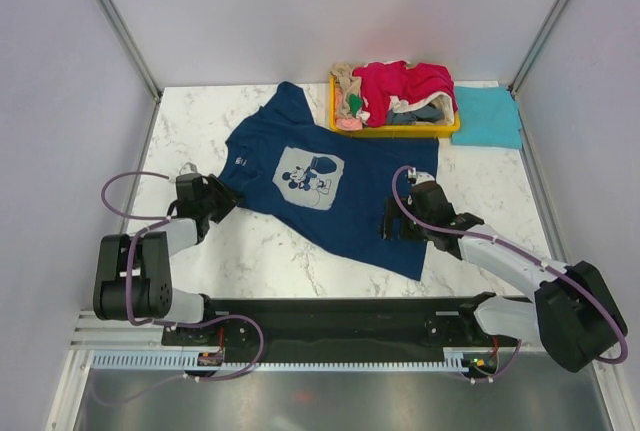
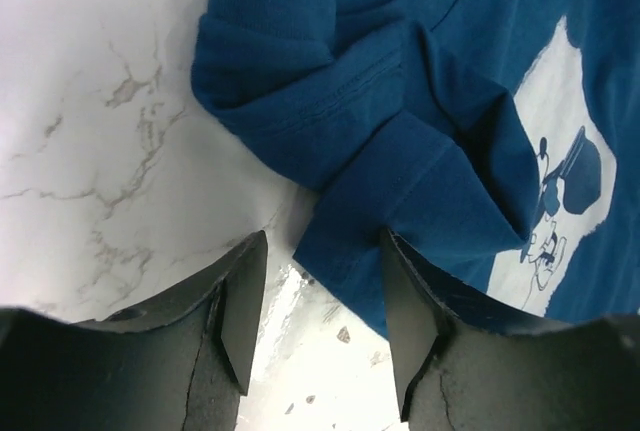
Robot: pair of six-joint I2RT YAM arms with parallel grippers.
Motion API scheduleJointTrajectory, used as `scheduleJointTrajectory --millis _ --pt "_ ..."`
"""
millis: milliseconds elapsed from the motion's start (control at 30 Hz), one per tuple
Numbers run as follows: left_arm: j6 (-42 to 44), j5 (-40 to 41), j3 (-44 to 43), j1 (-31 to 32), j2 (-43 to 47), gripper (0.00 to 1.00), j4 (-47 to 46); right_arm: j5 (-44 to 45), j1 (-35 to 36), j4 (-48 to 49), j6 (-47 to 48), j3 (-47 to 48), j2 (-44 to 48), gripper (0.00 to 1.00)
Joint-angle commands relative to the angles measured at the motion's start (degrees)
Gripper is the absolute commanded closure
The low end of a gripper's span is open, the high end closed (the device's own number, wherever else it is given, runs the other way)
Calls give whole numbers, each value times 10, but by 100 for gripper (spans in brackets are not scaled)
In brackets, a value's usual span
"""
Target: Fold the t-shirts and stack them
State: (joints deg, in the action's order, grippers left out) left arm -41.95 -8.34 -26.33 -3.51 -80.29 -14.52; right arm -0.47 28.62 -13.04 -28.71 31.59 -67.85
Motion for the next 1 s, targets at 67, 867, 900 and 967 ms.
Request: scheduleJointTrajectory --millis 67,867,900,967 --pt "-27 -28 5 1 -8 48 -67 -3 -1 0 10 12 -16 2" --pt "6 -42 10 11 93 98 -27 -6 0 0 7 13 -9 2" --pt "9 -28 6 16 142 98 -3 -5 0 -1 7 13 -5 2" --pt "11 1 -9 29 207 98 74 -5 0 -7 4 16 4 2"
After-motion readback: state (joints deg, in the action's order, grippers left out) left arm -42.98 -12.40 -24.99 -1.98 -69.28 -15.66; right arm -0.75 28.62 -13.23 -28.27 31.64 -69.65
